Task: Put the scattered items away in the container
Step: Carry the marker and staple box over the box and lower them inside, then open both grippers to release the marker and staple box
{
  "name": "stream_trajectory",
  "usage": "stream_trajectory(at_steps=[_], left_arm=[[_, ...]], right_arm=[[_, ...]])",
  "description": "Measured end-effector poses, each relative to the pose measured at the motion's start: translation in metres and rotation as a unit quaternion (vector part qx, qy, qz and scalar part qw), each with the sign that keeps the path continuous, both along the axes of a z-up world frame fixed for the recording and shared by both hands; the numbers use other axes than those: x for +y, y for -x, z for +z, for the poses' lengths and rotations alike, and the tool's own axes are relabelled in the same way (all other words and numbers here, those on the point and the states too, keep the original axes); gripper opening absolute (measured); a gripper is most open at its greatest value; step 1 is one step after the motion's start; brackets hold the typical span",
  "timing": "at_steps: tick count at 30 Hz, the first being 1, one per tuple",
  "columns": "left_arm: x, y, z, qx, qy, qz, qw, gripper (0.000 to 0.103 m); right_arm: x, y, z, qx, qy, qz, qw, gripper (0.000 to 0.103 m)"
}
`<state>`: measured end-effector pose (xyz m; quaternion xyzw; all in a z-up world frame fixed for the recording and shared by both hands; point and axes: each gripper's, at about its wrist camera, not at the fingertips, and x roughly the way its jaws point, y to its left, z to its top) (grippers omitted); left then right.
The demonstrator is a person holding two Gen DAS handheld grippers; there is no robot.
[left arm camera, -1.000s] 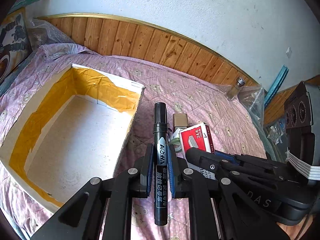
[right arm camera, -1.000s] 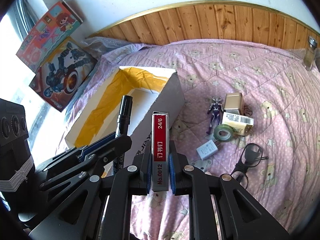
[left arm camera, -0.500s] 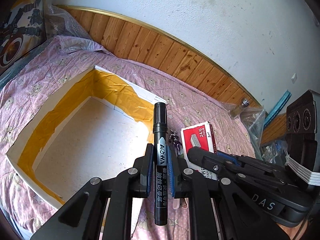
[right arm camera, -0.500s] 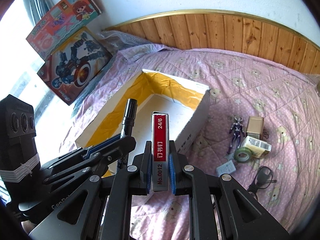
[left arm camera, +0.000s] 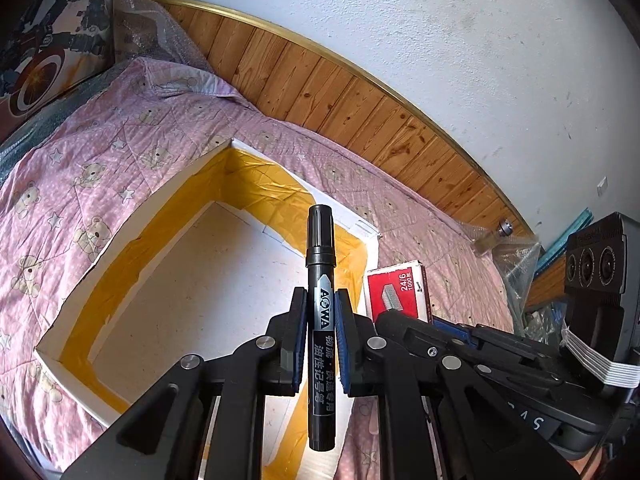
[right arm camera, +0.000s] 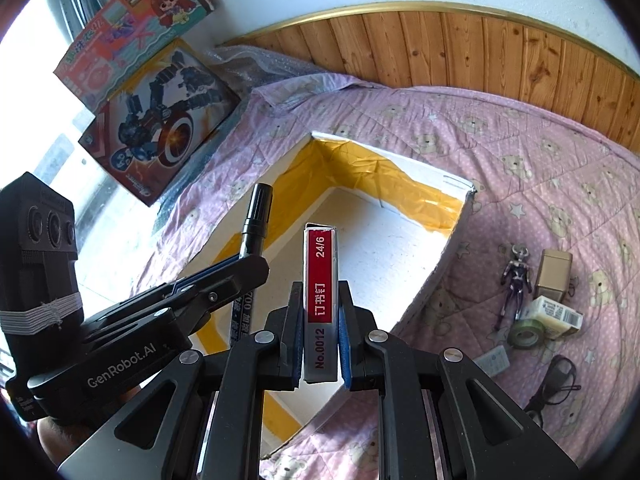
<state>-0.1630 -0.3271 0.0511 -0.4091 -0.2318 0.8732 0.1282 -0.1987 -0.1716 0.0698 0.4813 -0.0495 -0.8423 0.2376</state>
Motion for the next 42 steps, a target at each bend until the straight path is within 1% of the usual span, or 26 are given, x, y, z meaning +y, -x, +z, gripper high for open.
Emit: stream_trajectory(at_steps=[5, 7, 15, 21, 25, 28, 29, 31, 32, 33, 34, 36, 42], left_arm=[[-0.008, 0.022, -0.006, -0.015, -0.004, 0.002, 0.9999, 0.014], [-0.010, 0.031, -0.009, -0.022, 0.001, 0.004, 0.9997, 0.014], [-0.020, 0.069, -0.042, -0.079, 0.001, 0.015, 0.9967, 0.014], [-0.027, 0.092, -0.062, -0.117, -0.013, 0.026, 0.9927, 0.014], [-0.026, 0.103, -0.070, -0.129, -0.006, 0.030, 0.9912, 0.014], [-0.024, 0.112, -0.076, -0.132, 0.007, 0.031, 0.9907, 0.014], [-0.023, 0.114, -0.078, -0.135, 0.015, 0.036, 0.9901, 0.014], [-0.021, 0.120, -0.083, -0.137, 0.031, 0.037, 0.9894, 0.014], [-0.021, 0.122, -0.086, -0.141, 0.040, 0.041, 0.9883, 0.017], [-0.022, 0.123, -0.088, -0.145, 0.047, 0.051, 0.9870, 0.023], [-0.024, 0.123, -0.090, -0.147, 0.049, 0.059, 0.9862, 0.026], [-0.026, 0.122, -0.091, -0.149, 0.048, 0.063, 0.9856, 0.029], [-0.033, 0.112, -0.087, -0.155, 0.031, 0.076, 0.9845, 0.030]], right_arm=[[-0.006, 0.021, -0.012, -0.017, 0.002, -0.005, 1.000, 0.015], [-0.008, 0.031, -0.018, -0.024, 0.002, -0.008, 1.000, 0.015], [-0.013, 0.068, -0.041, -0.049, -0.013, -0.019, 0.999, 0.015], [-0.019, 0.094, -0.052, -0.062, -0.032, -0.018, 0.997, 0.015], [-0.025, 0.105, -0.059, -0.070, -0.049, -0.015, 0.996, 0.015], [-0.029, 0.113, -0.064, -0.072, -0.063, -0.013, 0.995, 0.016], [-0.030, 0.115, -0.065, -0.074, -0.064, -0.014, 0.995, 0.018], [-0.029, 0.118, -0.069, -0.073, -0.068, -0.019, 0.995, 0.019], [-0.028, 0.119, -0.070, -0.074, -0.070, -0.023, 0.994, 0.020], [-0.027, 0.120, -0.072, -0.076, -0.069, -0.026, 0.994, 0.023], [-0.025, 0.119, -0.073, -0.078, -0.067, -0.029, 0.994, 0.024], [-0.021, 0.116, -0.073, -0.079, -0.063, -0.033, 0.994, 0.024], [-0.016, 0.098, -0.069, -0.084, -0.040, -0.037, 0.995, 0.024]])
